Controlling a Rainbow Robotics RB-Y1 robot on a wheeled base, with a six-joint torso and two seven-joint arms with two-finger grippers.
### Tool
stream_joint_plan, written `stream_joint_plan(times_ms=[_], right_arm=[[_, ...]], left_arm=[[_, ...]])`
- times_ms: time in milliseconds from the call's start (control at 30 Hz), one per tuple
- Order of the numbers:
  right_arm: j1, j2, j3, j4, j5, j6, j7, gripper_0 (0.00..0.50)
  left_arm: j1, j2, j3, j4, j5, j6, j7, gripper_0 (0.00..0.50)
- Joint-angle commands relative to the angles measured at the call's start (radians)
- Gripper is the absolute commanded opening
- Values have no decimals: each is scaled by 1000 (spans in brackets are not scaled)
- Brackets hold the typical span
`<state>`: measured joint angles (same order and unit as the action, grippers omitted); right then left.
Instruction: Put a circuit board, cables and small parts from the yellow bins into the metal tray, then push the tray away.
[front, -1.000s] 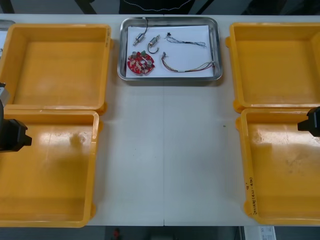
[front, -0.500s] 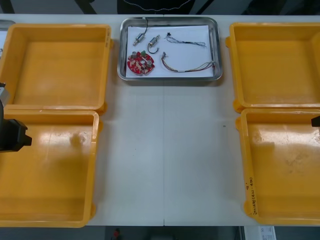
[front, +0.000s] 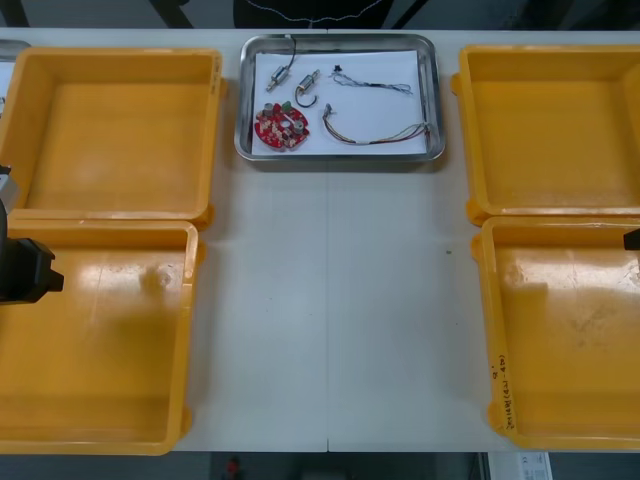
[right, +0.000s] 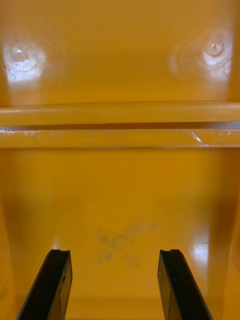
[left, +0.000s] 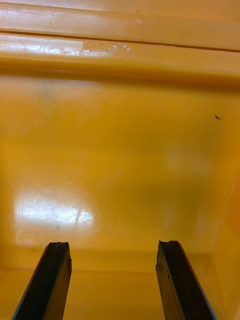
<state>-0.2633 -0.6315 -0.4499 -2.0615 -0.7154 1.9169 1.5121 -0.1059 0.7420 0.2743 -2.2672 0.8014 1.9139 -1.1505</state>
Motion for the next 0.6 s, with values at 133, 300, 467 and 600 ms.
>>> stream_joint_plan(times_ms=[133,300,467,600], right_arm=[[-17,-45,-36,-31,-12,3,-33,500],[-17,-45,-36,-31,-12,3,-33,500],[-17,-45,-36,-31,-12,3,-33,500],[-17,-45,-36,-31,-12,3,-33,500]], left_arm=[[18,39,28,-31,4,6,-103,500],[18,39,28,-31,4,6,-103,500],[18,39,28,-31,4,6,-103,500],[18,39,28,-31,4,6,-103,500]])
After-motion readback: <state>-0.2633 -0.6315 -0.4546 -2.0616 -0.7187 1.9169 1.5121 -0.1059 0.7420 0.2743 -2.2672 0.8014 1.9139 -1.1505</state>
